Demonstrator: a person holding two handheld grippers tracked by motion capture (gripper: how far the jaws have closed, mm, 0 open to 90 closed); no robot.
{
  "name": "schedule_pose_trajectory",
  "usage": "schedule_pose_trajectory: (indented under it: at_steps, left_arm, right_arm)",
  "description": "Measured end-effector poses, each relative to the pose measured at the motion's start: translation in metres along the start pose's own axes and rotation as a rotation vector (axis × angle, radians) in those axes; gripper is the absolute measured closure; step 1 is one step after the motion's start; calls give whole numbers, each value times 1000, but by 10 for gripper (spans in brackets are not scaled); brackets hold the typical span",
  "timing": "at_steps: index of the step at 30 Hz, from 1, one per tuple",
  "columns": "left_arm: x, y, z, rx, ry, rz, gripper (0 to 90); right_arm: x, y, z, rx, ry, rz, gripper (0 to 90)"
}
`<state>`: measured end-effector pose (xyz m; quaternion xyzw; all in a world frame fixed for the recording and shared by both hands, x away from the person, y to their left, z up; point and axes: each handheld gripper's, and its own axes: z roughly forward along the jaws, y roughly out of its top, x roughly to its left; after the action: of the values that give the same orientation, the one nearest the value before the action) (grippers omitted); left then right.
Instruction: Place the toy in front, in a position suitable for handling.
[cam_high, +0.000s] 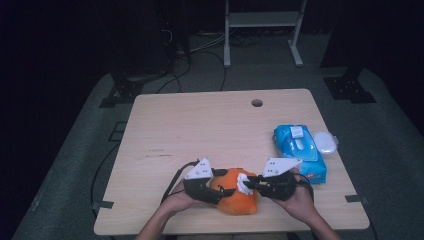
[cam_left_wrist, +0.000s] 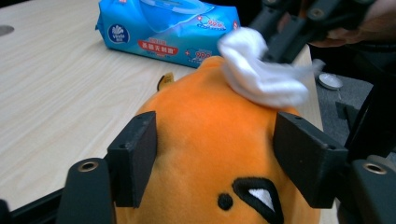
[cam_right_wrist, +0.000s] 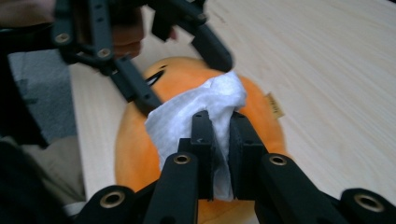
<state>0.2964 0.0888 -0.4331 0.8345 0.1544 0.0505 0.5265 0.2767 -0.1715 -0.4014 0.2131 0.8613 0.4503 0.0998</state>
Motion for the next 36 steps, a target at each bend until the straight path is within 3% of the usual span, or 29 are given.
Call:
schedule_pose_trajectory:
  at_steps: [3,4,7,10,12,13,15,17,18,20,23,26,27,29,30,31,32,36]
  left_arm:
    - [-2,1,0,8,-7,17,327]
    - [-4,0,1,6,-26,20,326]
    - [-3,0,-1,13,-37,31,300]
    - [2,5,-7,10,-40,-3,203]
    - [6,5,-10,8,-35,-52,166]
    - [6,5,-10,8,-35,-52,140]
    - [11,1,-9,37,-61,-120,110]
    - [12,-1,-6,52,-76,-138,103]
    - [11,-4,1,78,-110,-164,104]
    - [10,-6,3,80,-107,-164,175]
    - [10,-4,1,71,-86,-144,357]
    - [5,2,-3,-25,-13,-61,432]
    - [5,2,-3,-25,-13,-61,440]
    - [2,9,-6,-90,92,13,443]
    - [1,9,-5,-90,120,40,442]
    - [1,9,-5,-90,120,40,437]
    - [1,5,-3,-62,133,72,428]
    - [7,-1,-7,-41,115,52,403]
  right_arm:
    - [-8,-2,-2,-14,-39,41,809]
    - [-10,-2,-3,-16,-55,51,809]
    - [-10,-2,-3,-2,-45,53,809]
    - [-5,-3,0,18,-19,22,810]
    - [-1,-4,0,22,14,2,811]
    - [2,-4,-1,22,34,-7,811]
    - [5,-4,-2,21,76,-27,811]
    - [7,-4,-2,23,80,-37,810]
    - [7,-4,-2,24,82,-36,810]
    - [6,-5,-2,29,79,-32,809]
    - [3,-4,-4,23,54,-13,810]
    - [0,-1,-9,0,10,-6,811]
    - [0,-1,-9,0,10,-6,811]
    - [-2,3,-11,-31,-43,0,812]
    - [-3,4,-11,-39,-56,9,812]
    - [-3,4,-11,-39,-56,9,812]
    - [-3,6,-6,-25,-66,2,813]
    - [-6,0,0,19,-92,-17,814]
